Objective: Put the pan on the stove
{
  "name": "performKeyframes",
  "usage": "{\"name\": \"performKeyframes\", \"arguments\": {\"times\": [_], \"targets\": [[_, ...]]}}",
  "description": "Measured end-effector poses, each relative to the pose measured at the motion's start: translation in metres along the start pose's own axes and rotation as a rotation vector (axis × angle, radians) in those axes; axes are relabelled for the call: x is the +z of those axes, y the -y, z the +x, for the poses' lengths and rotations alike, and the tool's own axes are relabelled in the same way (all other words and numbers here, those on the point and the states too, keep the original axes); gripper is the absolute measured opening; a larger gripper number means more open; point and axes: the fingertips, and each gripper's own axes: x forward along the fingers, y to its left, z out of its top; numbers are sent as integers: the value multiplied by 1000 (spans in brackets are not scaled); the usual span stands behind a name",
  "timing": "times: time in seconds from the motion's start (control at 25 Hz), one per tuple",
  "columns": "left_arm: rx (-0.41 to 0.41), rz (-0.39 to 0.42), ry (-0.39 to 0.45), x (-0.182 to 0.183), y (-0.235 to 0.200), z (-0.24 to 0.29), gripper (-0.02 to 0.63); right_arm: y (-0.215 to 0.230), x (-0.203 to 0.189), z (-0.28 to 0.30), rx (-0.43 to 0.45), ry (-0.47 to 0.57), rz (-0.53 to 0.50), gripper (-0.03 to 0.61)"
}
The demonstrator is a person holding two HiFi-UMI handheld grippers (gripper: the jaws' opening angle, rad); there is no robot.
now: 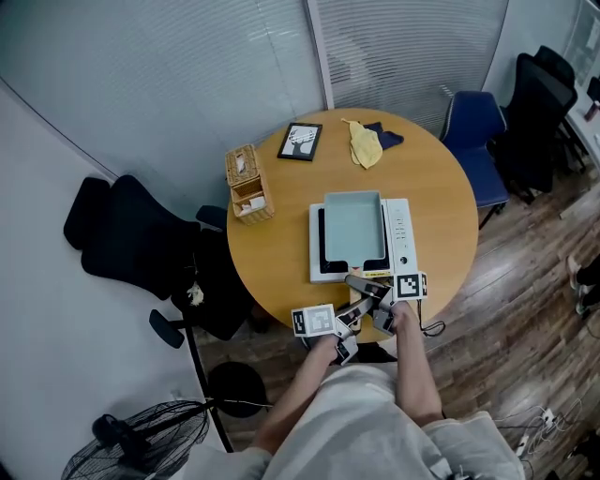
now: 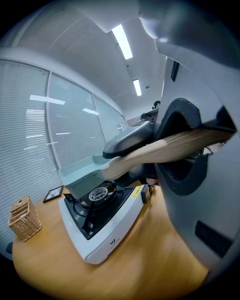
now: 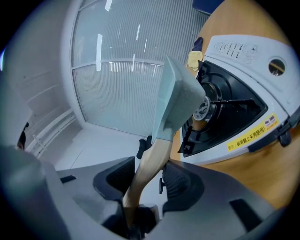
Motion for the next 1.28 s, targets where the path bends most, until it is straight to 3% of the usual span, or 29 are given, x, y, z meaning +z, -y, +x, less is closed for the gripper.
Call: {"name": "performKeyframes", "arguments": {"times": [0.88, 1.28], "targets": [[39, -83, 22, 0, -30, 17, 89, 38, -1, 1, -25, -39, 103, 192], [114, -88, 10, -7, -48, 16, 84, 46, -9, 3, -48, -75, 99, 192]]}}
